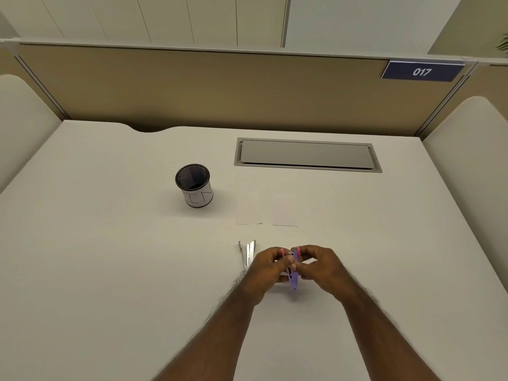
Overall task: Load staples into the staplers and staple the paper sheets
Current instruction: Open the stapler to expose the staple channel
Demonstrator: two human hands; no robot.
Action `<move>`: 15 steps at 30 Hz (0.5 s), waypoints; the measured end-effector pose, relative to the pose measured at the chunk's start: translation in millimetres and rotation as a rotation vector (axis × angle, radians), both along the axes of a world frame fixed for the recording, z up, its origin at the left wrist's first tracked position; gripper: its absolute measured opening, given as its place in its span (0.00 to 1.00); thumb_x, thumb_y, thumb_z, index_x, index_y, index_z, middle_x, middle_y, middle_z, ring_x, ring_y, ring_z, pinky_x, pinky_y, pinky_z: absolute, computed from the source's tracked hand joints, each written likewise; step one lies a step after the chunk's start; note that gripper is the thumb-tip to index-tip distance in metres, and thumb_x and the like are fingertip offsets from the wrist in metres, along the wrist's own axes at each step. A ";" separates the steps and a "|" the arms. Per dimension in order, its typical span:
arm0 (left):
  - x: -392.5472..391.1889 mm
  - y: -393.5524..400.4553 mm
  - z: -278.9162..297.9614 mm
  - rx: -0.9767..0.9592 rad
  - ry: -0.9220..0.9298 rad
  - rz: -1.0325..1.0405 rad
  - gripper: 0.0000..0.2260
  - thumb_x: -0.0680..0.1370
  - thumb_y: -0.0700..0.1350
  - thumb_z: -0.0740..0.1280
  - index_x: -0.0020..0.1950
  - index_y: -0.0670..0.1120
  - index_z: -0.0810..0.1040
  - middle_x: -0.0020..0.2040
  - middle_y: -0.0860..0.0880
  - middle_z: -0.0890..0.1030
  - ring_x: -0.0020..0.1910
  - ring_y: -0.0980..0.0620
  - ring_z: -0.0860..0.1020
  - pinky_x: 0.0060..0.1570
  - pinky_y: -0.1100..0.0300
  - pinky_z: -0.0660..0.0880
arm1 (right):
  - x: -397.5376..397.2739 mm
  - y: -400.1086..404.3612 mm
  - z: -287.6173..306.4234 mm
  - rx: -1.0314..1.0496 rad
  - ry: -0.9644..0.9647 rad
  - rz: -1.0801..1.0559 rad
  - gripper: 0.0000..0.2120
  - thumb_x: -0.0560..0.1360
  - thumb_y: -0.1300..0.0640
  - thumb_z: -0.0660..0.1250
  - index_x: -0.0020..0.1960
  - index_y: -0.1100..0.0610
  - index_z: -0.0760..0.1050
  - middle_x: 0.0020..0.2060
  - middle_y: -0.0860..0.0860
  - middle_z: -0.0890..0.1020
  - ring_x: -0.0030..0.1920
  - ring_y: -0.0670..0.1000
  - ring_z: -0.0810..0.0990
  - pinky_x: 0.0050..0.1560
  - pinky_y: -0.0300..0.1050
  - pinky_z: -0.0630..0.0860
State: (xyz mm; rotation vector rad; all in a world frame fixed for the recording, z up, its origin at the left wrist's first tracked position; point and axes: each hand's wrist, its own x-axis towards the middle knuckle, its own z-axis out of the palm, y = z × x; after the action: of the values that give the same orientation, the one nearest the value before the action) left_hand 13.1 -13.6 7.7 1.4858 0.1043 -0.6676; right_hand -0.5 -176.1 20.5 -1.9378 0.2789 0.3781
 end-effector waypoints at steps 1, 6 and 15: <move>-0.1 0.3 0.7 -0.001 -0.014 -0.008 0.06 0.80 0.44 0.65 0.51 0.44 0.79 0.50 0.40 0.83 0.47 0.45 0.84 0.46 0.56 0.82 | -0.3 -0.8 2.8 0.008 0.000 0.012 0.14 0.70 0.60 0.75 0.55 0.56 0.80 0.46 0.54 0.83 0.42 0.53 0.84 0.39 0.40 0.80; 2.6 2.7 2.8 -0.015 -0.039 -0.029 0.05 0.81 0.42 0.63 0.49 0.42 0.76 0.44 0.44 0.82 0.45 0.48 0.83 0.45 0.55 0.82 | -2.6 -1.9 12.4 0.035 -0.020 0.025 0.10 0.69 0.59 0.76 0.49 0.55 0.81 0.45 0.54 0.83 0.37 0.50 0.81 0.41 0.44 0.82; 11.7 10.7 12.2 -0.115 0.004 0.123 0.08 0.81 0.41 0.63 0.58 0.42 0.76 0.49 0.44 0.81 0.46 0.51 0.82 0.43 0.59 0.80 | -0.5 0.7 22.2 0.035 -0.084 -0.144 0.08 0.69 0.60 0.75 0.46 0.53 0.79 0.44 0.51 0.83 0.41 0.52 0.82 0.44 0.47 0.82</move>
State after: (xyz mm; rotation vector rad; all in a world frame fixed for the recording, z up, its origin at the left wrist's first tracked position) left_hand 24.8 -3.0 19.8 1.3560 0.1569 -0.5683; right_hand -1.1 -175.3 42.7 -1.8815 0.3525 0.2048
